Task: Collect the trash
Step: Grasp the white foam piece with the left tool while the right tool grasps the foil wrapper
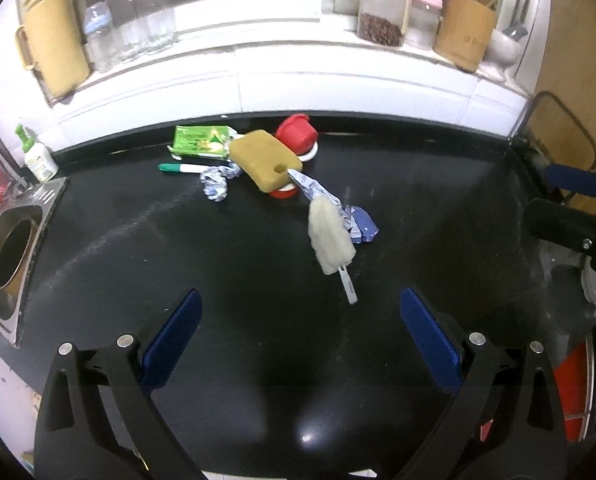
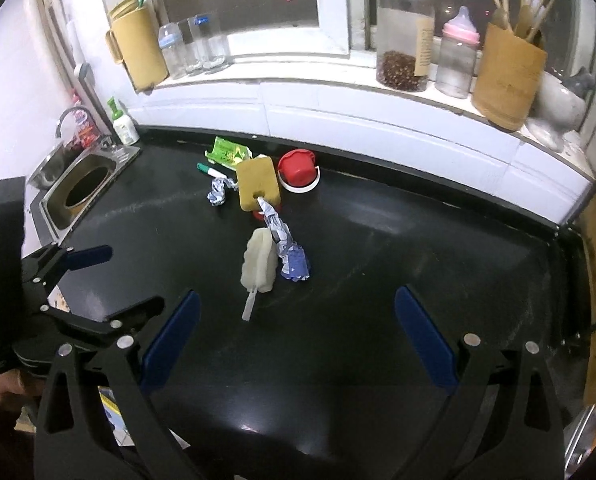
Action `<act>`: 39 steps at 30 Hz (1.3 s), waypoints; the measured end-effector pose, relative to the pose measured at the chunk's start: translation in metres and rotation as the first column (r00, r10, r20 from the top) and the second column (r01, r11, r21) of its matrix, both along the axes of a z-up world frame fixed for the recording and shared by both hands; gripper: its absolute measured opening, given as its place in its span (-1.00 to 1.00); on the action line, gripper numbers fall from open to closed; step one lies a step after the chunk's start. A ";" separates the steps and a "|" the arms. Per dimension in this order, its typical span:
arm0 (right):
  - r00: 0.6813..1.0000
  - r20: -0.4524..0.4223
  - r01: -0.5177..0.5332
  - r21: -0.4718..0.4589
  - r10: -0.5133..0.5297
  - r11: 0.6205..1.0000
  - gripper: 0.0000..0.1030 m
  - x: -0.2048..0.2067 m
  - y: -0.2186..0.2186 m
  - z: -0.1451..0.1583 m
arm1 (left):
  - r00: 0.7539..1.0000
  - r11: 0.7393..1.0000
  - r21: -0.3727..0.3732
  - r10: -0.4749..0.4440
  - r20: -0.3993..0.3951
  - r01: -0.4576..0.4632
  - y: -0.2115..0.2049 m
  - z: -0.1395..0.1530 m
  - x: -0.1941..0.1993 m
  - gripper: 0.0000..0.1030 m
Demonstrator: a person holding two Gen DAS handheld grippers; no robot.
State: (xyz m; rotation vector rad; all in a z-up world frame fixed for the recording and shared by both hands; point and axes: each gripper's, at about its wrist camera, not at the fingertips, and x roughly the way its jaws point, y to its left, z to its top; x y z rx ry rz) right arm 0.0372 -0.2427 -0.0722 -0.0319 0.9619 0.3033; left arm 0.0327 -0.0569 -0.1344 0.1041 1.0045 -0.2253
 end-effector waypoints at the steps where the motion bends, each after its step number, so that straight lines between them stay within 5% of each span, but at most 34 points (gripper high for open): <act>1: 1.000 -0.002 -0.007 0.000 0.007 1.000 0.83 0.002 -0.001 -0.003 | 1.000 1.000 0.003 -0.002 -0.006 0.002 -0.004 -0.006 0.004 0.87; 19: 0.984 -0.134 -0.121 -0.024 0.117 0.992 0.74 0.066 -0.014 -0.108 | 0.994 0.998 0.049 0.035 -0.103 -0.030 -0.042 -0.120 0.090 0.81; 25: 0.973 -0.165 -0.168 -0.031 0.161 0.985 0.66 0.091 -0.003 -0.148 | 0.990 1.000 0.030 0.004 -0.138 0.000 -0.038 -0.140 0.099 0.39; 27: 0.967 -0.176 -0.190 -0.029 0.182 0.981 0.62 0.096 0.003 -0.158 | 0.992 1.000 0.017 -0.014 -0.124 0.017 -0.037 -0.139 0.098 0.13; 29: 0.961 -0.188 -0.211 -0.015 0.204 0.977 0.59 0.102 0.011 -0.167 | 0.992 0.999 0.004 -0.051 -0.116 0.051 -0.037 -0.137 0.095 -0.42; 36: 0.953 -0.175 -0.257 -0.031 0.248 0.966 0.41 0.124 0.042 -0.189 | 0.993 0.999 -0.033 -0.047 -0.104 0.044 -0.016 -0.129 0.092 -0.55; 39: 0.952 -0.144 -0.281 -0.068 0.269 0.957 0.09 0.130 0.054 -0.188 | 0.995 0.999 -0.035 -0.029 -0.100 0.026 -0.006 -0.124 0.095 -0.55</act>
